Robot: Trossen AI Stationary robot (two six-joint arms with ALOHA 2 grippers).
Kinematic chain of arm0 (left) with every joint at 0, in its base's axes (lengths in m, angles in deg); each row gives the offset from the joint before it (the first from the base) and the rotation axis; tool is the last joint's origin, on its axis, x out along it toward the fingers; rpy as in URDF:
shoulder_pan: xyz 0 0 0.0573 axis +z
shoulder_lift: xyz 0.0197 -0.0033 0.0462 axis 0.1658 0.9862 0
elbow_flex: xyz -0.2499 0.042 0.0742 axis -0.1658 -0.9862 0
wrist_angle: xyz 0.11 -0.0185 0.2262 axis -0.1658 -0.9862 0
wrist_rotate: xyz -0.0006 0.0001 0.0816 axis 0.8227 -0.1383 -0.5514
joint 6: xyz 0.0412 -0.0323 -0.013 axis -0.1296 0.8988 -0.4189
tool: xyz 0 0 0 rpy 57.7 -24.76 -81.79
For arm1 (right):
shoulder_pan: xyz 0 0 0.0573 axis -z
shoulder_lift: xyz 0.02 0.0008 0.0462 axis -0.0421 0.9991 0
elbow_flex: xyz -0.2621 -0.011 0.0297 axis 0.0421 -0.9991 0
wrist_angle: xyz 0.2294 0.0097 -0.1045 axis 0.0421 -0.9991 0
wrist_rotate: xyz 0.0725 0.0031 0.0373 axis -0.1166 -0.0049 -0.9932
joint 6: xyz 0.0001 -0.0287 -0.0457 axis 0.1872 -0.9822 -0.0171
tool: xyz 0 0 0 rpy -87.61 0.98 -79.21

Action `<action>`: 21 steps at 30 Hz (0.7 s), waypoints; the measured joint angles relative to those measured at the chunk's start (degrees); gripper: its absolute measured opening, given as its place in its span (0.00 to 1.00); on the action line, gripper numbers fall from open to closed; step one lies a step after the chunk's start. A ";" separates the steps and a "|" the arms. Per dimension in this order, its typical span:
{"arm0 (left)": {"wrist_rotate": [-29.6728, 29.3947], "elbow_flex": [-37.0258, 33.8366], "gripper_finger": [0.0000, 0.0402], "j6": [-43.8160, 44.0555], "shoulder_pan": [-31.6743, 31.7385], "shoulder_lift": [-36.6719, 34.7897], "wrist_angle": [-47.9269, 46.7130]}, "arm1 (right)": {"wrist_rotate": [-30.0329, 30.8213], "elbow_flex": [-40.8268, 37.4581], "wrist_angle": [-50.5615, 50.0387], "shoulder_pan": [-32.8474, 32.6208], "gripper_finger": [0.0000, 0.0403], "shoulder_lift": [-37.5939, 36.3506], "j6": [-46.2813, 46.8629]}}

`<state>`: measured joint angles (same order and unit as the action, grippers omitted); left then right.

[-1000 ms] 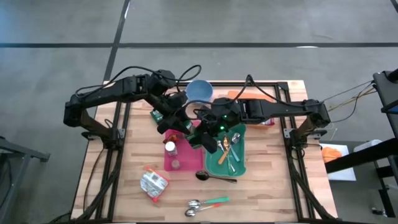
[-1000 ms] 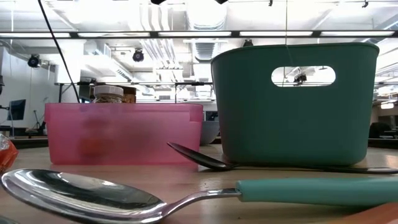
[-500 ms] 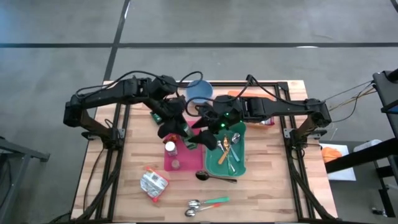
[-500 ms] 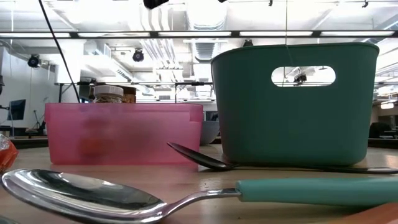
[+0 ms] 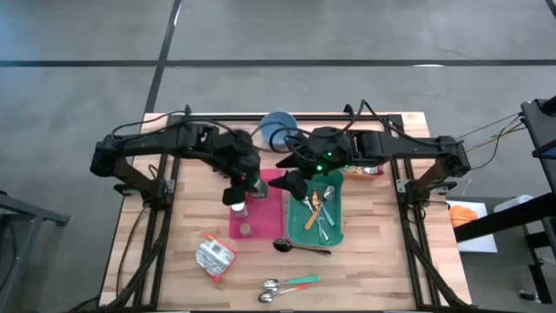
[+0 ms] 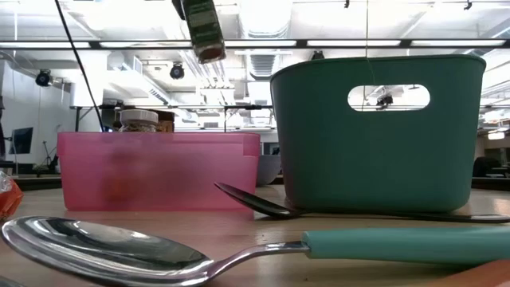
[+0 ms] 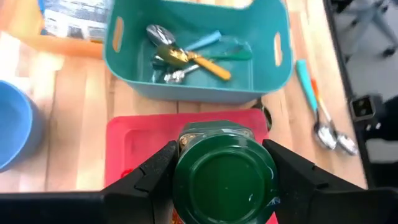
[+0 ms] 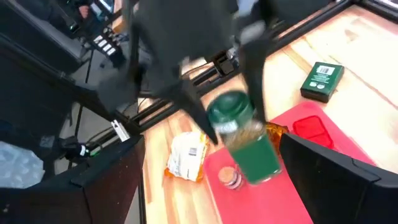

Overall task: Pick & Place Food Item
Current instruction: Put the green spice bottle into the red bin

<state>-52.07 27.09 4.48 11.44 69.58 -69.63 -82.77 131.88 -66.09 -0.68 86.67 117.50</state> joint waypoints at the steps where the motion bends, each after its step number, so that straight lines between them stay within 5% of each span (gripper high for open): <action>1: -0.52 0.00 0.47 -0.55 -0.26 0.57 -0.25 | 0.31 0.00 -0.01 0.00 0.91 -0.28 0.33; 13: -5.33 -0.16 0.47 -8.57 -0.32 13.47 -3.20 | 5.90 -0.04 -2.34 -0.26 0.91 -4.64 3.37; 21: -5.45 -7.23 0.47 -9.91 -0.35 15.53 1.53 | 9.15 -0.07 -3.77 -2.42 0.91 -6.52 3.59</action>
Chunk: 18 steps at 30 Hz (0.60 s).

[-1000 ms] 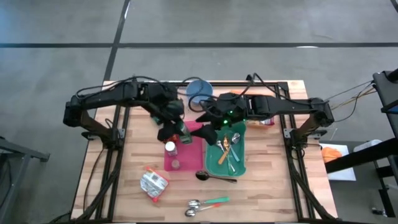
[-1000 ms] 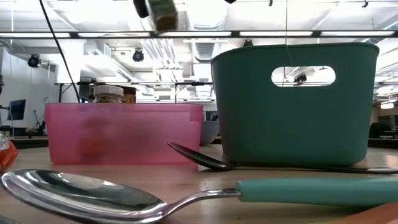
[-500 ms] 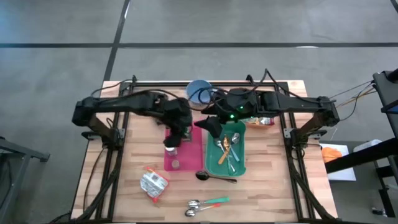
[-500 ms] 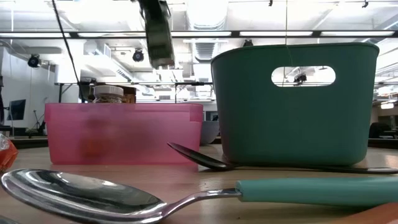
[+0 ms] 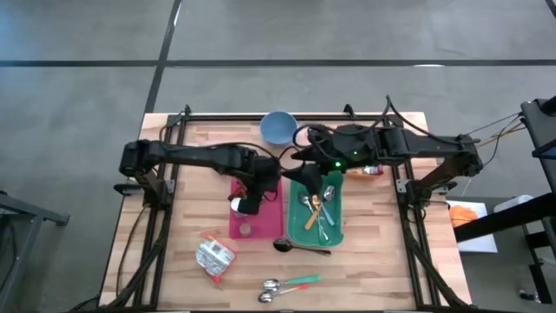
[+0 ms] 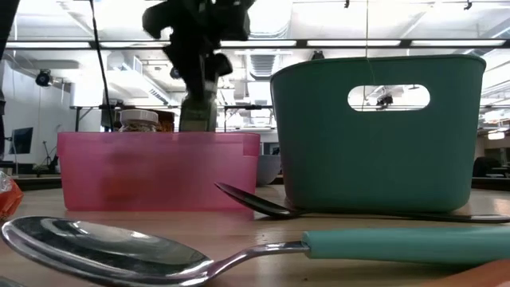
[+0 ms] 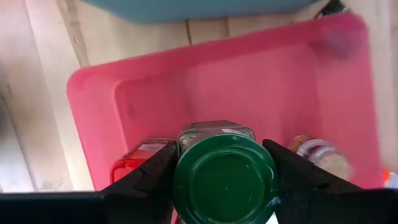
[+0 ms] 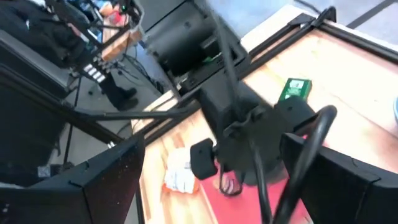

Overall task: Pick & Place Food Item
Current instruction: Put the green spice bottle into the red bin

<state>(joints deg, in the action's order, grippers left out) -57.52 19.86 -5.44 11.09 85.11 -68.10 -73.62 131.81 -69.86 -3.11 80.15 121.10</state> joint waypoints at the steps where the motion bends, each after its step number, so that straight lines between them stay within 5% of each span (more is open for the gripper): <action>1: -0.03 -1.23 0.47 0.00 0.04 -0.31 1.20 | 0.07 0.00 -0.40 -0.26 0.91 0.00 0.00; 18: 0.35 -14.91 0.47 2.37 0.06 -2.97 13.16 | 1.25 0.04 -2.00 -0.75 0.91 0.24 -0.04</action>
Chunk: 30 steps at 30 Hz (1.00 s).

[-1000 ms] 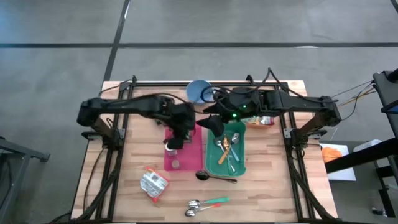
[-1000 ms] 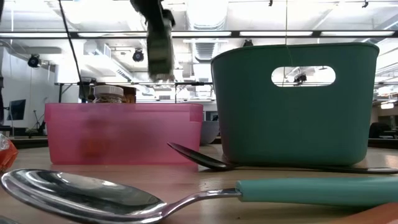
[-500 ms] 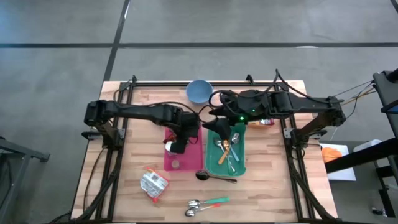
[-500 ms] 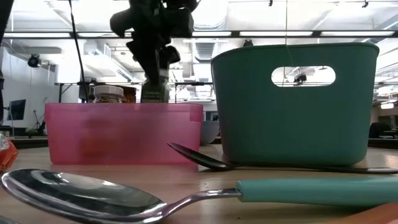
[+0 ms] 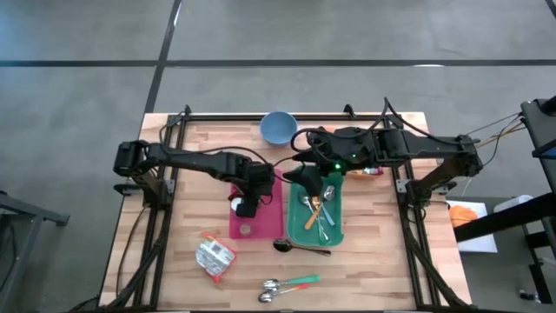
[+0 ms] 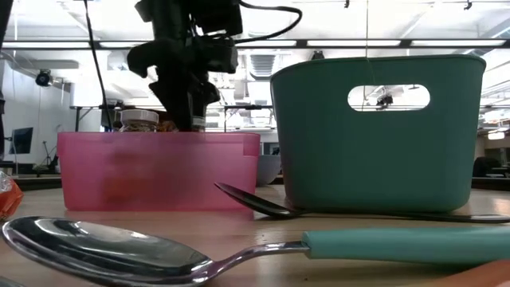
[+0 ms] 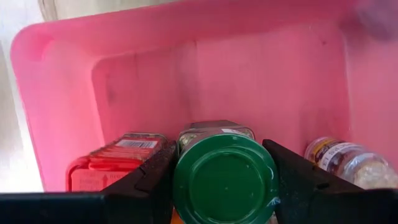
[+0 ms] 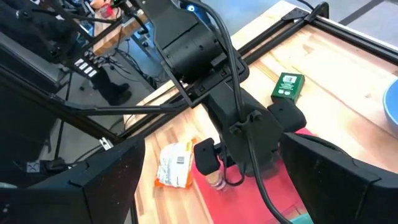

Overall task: Pick & Place Food Item
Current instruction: Put the green spice bottle into the red bin, then put the orange noodle pack into the orange bin

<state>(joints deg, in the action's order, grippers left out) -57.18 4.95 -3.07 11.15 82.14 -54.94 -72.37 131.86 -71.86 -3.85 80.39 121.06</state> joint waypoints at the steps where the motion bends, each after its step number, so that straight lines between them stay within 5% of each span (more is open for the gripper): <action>1: 0.04 -0.36 0.47 0.37 0.00 -0.07 0.36 | 0.00 0.00 -0.02 0.00 0.91 0.00 0.00; 17: 0.01 -0.57 0.47 0.75 0.02 -0.07 1.33 | -0.07 0.00 -0.16 0.00 0.91 0.00 -0.22; 24: -0.16 -0.65 0.72 0.91 0.02 -0.03 1.45 | -0.17 0.00 -0.17 0.00 0.91 0.00 -0.22; 30: -0.16 0.02 0.82 3.78 0.02 -0.03 0.83 | -0.17 0.00 -0.18 0.00 0.91 0.00 -0.22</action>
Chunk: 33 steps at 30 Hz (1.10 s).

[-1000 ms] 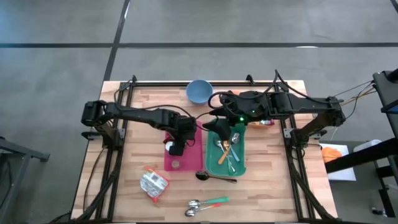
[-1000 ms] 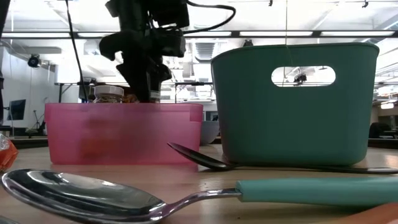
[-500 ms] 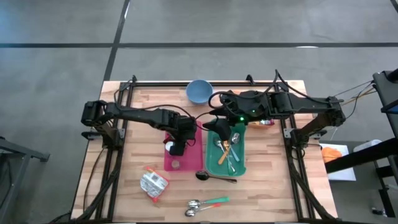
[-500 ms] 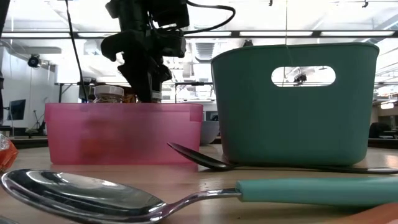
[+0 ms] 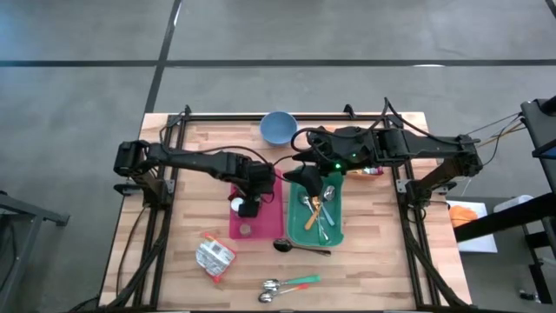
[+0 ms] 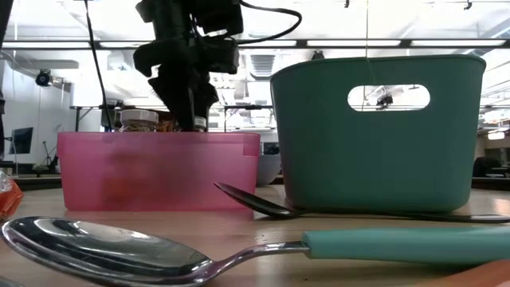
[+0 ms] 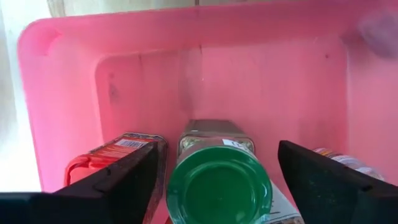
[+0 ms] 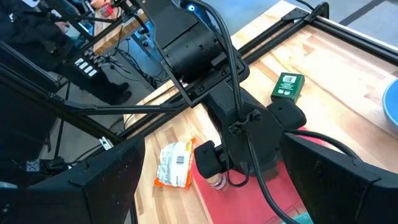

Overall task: Pick & Place Food Item
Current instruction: Put the orange noodle pack into the orange bin

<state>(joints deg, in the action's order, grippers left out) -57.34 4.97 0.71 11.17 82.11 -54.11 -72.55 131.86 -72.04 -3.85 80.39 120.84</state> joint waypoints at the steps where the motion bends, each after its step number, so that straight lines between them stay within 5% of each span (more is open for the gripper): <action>1: 0.00 0.22 0.83 0.17 0.00 0.00 -0.13 | 0.00 0.00 0.00 0.00 0.91 0.00 0.02; 15: -0.14 8.05 0.85 -0.05 0.00 -2.99 -9.00 | 0.00 0.00 -0.02 0.00 0.91 0.01 0.02; 21: -5.70 10.18 0.85 2.99 1.09 -9.18 -11.88 | 0.00 0.00 0.14 0.00 0.91 0.02 -0.02; 27: -12.93 10.01 0.85 18.48 6.06 -16.95 -14.75 | 0.00 0.00 -0.02 0.00 0.91 0.02 0.00; 30: -12.84 10.01 0.85 27.67 9.38 -19.88 -17.78 | 0.02 0.00 0.00 0.00 0.91 0.02 0.00; 33: -9.28 9.75 0.85 25.93 10.43 -22.11 -21.60 | 0.01 0.00 0.00 0.00 0.91 0.02 0.00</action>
<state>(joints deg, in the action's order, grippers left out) -66.62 14.73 26.64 21.60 60.00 -75.71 -72.54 131.86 -72.04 -3.85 80.41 120.84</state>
